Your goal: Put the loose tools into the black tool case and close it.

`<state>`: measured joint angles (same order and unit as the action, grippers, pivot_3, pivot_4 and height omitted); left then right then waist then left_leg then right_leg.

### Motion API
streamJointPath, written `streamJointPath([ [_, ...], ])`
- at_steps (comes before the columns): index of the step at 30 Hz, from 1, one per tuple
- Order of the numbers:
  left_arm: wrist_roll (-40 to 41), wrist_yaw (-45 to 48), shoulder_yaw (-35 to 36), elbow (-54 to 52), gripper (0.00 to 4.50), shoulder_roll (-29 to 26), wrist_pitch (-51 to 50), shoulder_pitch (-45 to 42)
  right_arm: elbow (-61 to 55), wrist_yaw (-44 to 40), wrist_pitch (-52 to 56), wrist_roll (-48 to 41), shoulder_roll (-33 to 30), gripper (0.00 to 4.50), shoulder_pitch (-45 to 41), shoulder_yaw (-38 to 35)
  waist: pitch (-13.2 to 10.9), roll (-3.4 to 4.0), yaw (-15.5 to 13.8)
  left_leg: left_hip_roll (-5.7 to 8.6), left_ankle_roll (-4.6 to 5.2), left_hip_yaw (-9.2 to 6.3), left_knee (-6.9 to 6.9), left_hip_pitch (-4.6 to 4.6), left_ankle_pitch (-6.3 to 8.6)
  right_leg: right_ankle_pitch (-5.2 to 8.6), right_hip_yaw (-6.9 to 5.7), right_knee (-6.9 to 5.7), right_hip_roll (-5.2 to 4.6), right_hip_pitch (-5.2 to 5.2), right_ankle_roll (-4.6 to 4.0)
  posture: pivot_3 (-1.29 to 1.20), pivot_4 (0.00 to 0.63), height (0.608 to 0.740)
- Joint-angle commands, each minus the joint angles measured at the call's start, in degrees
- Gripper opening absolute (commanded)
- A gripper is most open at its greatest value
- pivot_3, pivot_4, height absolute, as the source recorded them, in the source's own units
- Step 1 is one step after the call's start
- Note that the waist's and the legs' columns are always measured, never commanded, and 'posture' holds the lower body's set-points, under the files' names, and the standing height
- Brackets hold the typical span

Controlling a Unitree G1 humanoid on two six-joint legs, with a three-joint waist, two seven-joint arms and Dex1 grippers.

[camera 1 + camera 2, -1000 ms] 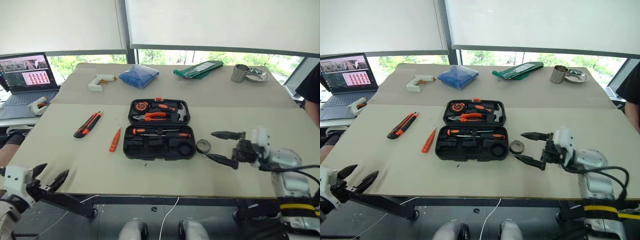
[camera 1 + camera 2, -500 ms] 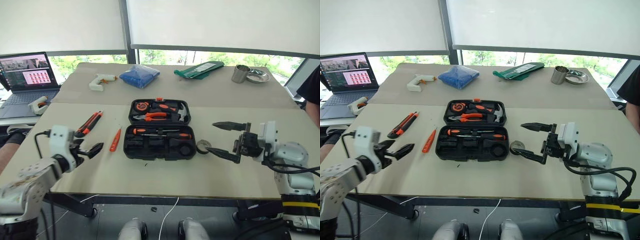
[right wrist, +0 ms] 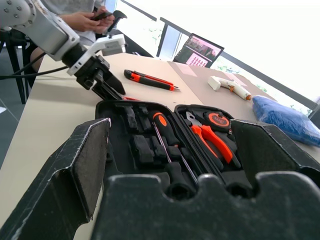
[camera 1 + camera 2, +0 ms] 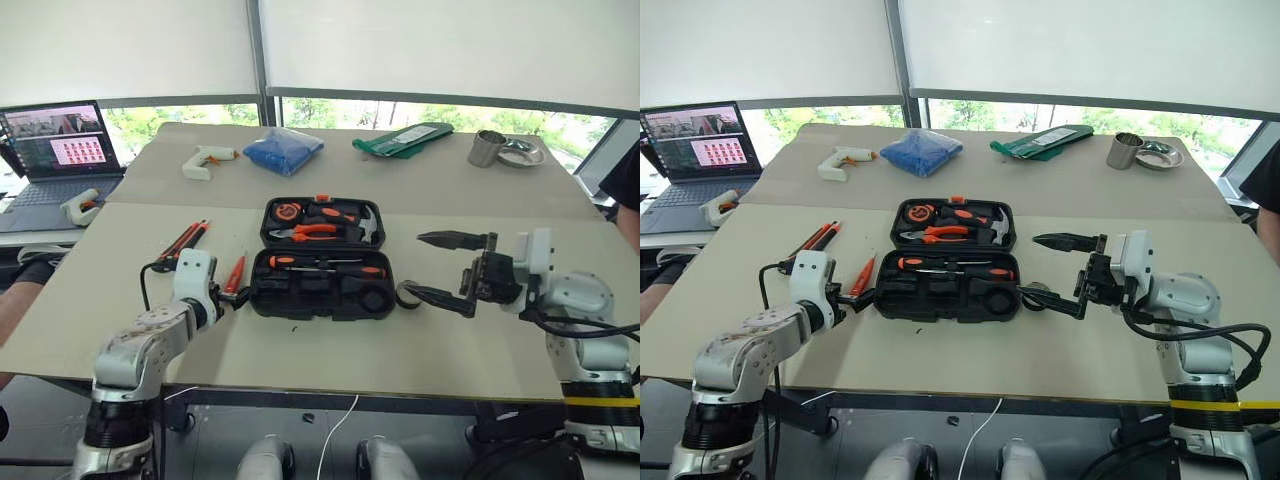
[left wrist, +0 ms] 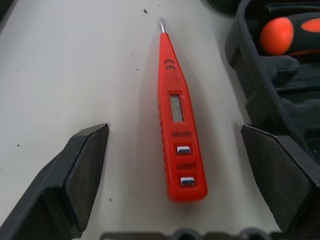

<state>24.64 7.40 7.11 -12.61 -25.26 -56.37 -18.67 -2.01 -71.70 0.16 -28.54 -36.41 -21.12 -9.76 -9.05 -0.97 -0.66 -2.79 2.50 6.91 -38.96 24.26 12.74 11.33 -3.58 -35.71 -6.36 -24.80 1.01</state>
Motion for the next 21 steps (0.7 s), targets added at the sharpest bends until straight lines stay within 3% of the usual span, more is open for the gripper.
streamJointPath([
  [1, -2.44, -2.22, 0.89, 3.67, 4.50, 2.84, 2.61, -2.53, -3.47, 1.16, 1.18, -2.16, -0.82, 4.44, 0.26, -1.00, 0.00, -0.01, -0.19, 0.00, 0.00, 0.00, -0.01, 0.01, 0.00, 0.00, -0.01, 0.00, -0.01, 0.01, 0.00, 0.00, 0.150, 0.739],
  [3, -3.40, -2.27, 0.94, 5.72, 4.50, 3.89, 3.62, -3.41, -4.29, 1.70, 1.63, -2.22, -0.92, 4.44, 0.67, -1.16, 0.00, -0.01, -0.25, 0.00, 0.02, -0.03, -0.04, 0.00, -0.01, 0.00, -0.03, 0.00, -0.04, 0.05, 0.00, 0.00, 0.150, 0.739],
  [6, -4.06, -1.09, 0.11, 7.45, 3.73, 4.66, 3.65, -3.48, -5.57, 1.98, 1.78, -2.10, -1.33, 4.50, 1.50, -0.87, 0.00, -0.01, -0.19, 0.00, 0.02, -0.05, -0.04, -0.06, -0.01, 0.00, -0.06, 0.00, -0.05, 0.13, 0.00, 0.00, 0.150, 0.739],
  [14, -6.33, 0.08, -0.07, 8.71, 0.60, 5.06, 4.32, -2.77, -6.61, 2.31, 1.66, -2.02, -1.66, 4.50, 2.02, 0.01, 0.00, 0.00, -0.37, 0.00, 0.03, -0.11, -0.04, -0.18, 0.00, 0.02, -0.11, 0.03, -0.10, 0.31, 0.03, 0.00, 0.150, 0.739],
  [18, -8.60, 4.91, 1.23, 8.39, 0.48, 1.56, 16.07, -1.20, -6.51, 2.20, 1.79, -2.19, -2.03, 4.50, 2.12, -0.30, 0.00, -0.01, -0.24, -0.02, 0.05, -0.13, -0.03, -0.18, 0.01, 0.02, -0.12, 0.06, -0.11, 0.32, 0.03, 0.00, 0.150, 0.739],
  [21, -5.89, 15.51, 3.05, 8.33, 0.48, -2.14, 25.64, -1.13, -6.38, 2.30, 2.19, -2.60, -2.69, 4.50, 2.32, -1.20, -0.06, -0.10, -0.07, -0.05, 0.04, -0.13, -0.02, -0.07, 0.01, 0.02, -0.16, 0.06, -0.09, 0.18, -0.01, 0.00, 0.150, 0.739],
])
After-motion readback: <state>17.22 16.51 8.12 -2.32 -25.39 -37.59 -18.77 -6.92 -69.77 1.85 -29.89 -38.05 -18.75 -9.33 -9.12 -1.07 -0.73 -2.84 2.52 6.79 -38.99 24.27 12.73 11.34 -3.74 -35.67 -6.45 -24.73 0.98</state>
